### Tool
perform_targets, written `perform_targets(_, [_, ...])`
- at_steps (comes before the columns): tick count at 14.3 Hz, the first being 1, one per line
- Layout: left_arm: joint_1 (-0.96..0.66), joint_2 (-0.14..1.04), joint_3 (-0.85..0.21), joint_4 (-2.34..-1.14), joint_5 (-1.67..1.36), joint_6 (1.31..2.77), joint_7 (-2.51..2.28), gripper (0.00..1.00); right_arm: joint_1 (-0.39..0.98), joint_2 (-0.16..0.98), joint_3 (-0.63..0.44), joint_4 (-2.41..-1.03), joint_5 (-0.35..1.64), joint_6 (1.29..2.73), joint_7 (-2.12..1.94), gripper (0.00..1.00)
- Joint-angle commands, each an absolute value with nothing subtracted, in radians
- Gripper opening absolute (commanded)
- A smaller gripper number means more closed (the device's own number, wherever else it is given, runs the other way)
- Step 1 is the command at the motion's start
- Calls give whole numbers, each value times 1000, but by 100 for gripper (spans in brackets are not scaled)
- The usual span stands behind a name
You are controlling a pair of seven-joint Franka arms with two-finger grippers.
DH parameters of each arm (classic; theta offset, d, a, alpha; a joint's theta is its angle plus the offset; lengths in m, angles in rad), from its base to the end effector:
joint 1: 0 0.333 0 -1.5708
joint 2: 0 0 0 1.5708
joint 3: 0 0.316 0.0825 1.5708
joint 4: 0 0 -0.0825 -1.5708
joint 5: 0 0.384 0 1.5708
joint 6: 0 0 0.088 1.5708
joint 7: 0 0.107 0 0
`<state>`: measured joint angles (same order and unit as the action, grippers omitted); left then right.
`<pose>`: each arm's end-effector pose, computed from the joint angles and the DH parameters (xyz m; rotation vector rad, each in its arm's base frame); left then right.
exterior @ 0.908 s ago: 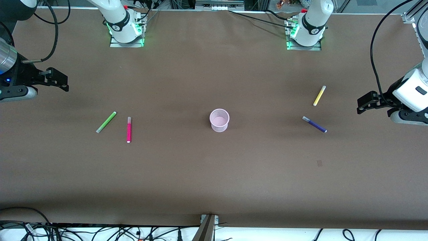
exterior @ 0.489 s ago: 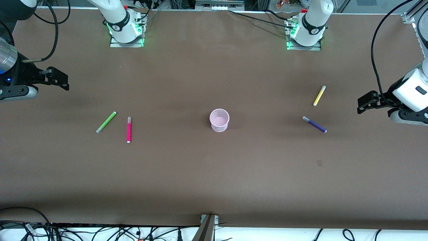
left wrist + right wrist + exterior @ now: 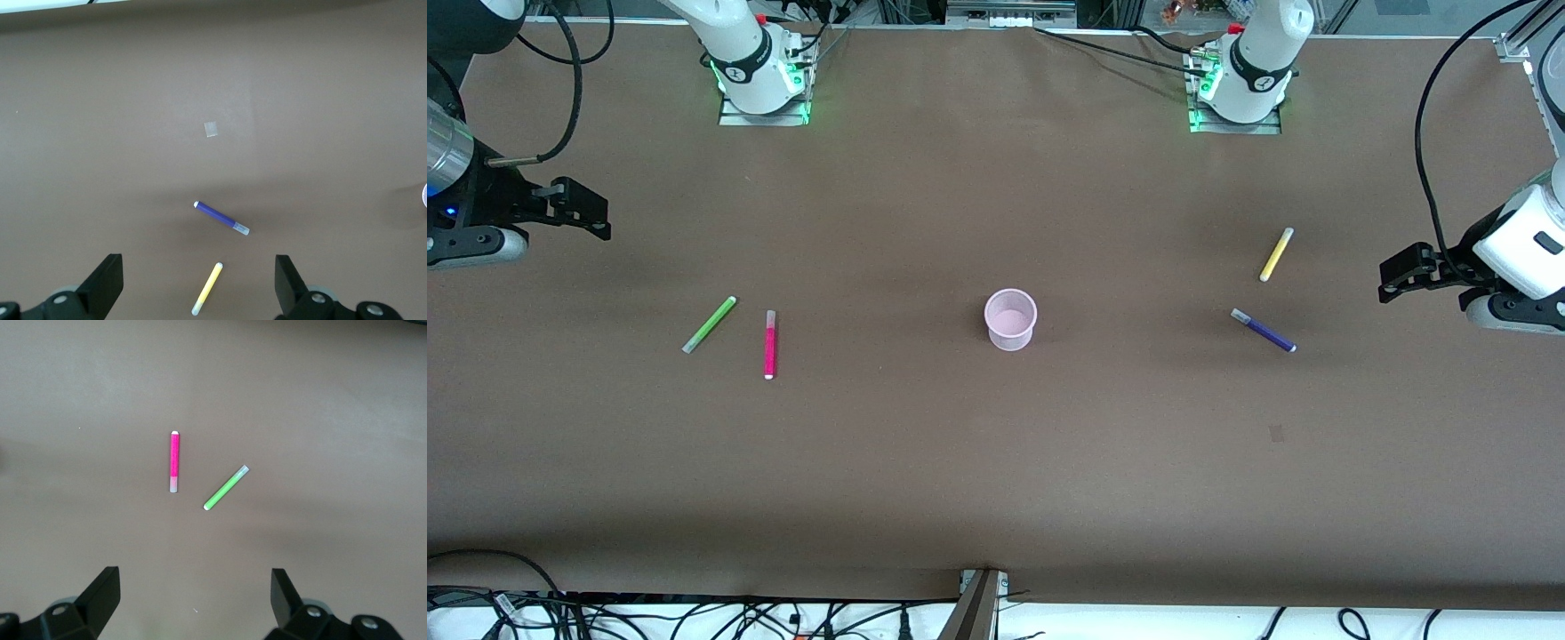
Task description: Organize pens into pink holder with both arms
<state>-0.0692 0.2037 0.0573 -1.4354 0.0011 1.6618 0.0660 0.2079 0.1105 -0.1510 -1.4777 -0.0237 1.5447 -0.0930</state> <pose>0.6237 -0.0109 0.5771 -3.1256 0.1240 -0.0355 0.5841 0.0357 0.6038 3.0926 0.2329 -0.0666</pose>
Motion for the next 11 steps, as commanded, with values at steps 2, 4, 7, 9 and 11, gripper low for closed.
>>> perform_targets(2, [-55,199,58,-1440,-18,1651,-12,100,210,97,-149,-1480,-25,1531,-89,100])
perform_targets(4, [-28,201,57,-1469,-67,1649,-147,100,210,95,-138,-1480,-25,1529,-89,100])
perform_targets(7, [-29,204,54,-1511,-61,1652,-344,100,210,95,-138,-1480,-12,1531,-89,100])
perform_targets(9, [-29,210,54,-1546,-57,1660,-511,100,209,100,-140,-1480,-12,1540,-89,100])
perform_targets(11, [-29,224,52,-1601,-57,1689,-631,100,210,97,-138,-1480,-12,1534,-89,100])
